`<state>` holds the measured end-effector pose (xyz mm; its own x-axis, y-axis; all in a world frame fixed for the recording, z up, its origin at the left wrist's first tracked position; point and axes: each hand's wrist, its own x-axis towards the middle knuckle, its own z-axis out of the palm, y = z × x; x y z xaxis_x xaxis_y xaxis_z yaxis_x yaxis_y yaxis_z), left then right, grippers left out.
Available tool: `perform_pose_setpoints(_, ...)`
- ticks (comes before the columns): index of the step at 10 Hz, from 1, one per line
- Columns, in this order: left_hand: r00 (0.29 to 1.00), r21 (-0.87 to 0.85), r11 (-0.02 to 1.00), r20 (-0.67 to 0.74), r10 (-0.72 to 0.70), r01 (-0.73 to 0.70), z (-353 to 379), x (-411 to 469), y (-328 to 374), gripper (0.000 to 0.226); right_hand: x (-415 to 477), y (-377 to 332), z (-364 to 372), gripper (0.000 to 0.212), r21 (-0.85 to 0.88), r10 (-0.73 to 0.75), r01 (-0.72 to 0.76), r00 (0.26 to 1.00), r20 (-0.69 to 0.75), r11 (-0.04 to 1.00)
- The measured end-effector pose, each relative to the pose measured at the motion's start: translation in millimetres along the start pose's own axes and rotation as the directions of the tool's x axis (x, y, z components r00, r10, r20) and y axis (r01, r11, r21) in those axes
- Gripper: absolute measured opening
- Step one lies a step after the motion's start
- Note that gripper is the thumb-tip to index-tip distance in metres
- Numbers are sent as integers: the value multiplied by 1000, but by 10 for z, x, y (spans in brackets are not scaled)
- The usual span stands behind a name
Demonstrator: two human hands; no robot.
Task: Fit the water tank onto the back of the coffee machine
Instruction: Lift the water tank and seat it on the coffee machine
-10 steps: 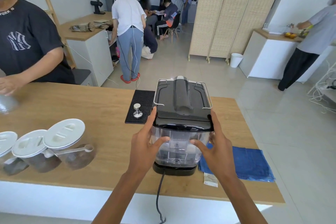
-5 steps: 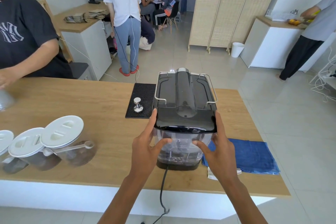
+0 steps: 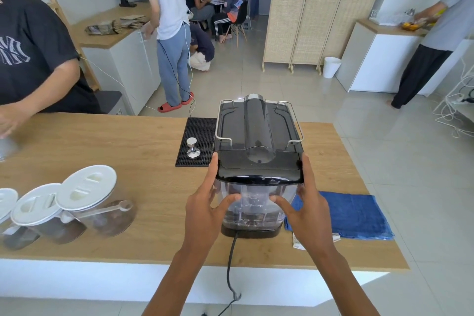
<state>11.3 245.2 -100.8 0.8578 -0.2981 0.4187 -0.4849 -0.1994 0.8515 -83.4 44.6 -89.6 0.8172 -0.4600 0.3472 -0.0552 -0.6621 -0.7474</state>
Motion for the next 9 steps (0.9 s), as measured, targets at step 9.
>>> perform_pose_setpoints(9, 835, 544, 790, 266, -481, 281, -136, -846, -1175, 101, -609, 944, 306, 102, -255, 257, -212, 953, 157, 943)
